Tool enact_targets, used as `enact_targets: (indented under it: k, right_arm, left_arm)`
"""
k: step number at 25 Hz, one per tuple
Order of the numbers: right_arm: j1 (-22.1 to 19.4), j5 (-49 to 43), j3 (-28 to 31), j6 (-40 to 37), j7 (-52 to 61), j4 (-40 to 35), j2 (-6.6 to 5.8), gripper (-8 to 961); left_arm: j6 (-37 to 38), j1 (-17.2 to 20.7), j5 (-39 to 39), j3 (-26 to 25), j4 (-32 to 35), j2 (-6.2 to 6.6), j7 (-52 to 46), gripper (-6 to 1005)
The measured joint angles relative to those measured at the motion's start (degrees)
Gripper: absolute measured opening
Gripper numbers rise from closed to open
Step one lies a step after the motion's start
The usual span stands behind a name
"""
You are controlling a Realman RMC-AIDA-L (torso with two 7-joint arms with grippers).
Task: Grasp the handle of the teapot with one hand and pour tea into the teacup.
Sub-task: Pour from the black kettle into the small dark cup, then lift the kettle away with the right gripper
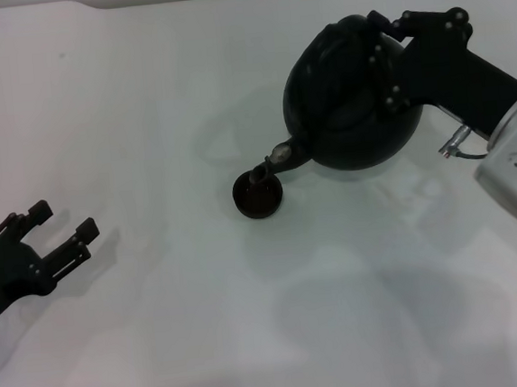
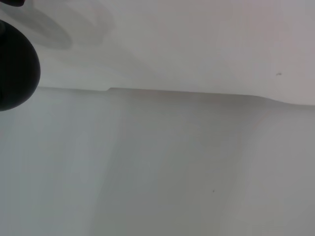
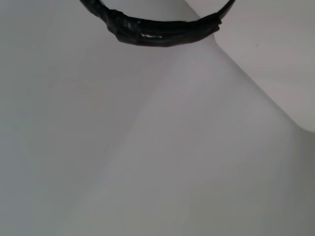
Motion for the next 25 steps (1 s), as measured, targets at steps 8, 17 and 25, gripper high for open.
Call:
enact_targets:
  k: [8, 17, 25]
  right_arm:
    - [-0.11, 0.09, -1.62, 2.69, -3.59, -2.27, 0.01, 105]
    - [-0.09, 0.09, -2.38, 3.76, -6.9, -3.59, 0.0, 103]
    - [-0.21, 0.02, -2.43, 3.76, -10.88, -4.42, -0.06, 100]
  left_arm:
    - [0.03, -0.27, 0.0, 0.0, 0.01, 0.0, 0.0, 835]
    - [0.09, -0.51, 0.0, 0.0, 0.34, 0.11, 0.0, 834]
    - [0.77, -0.95, 0.0, 0.0, 0.34, 0.18, 0.0, 834]
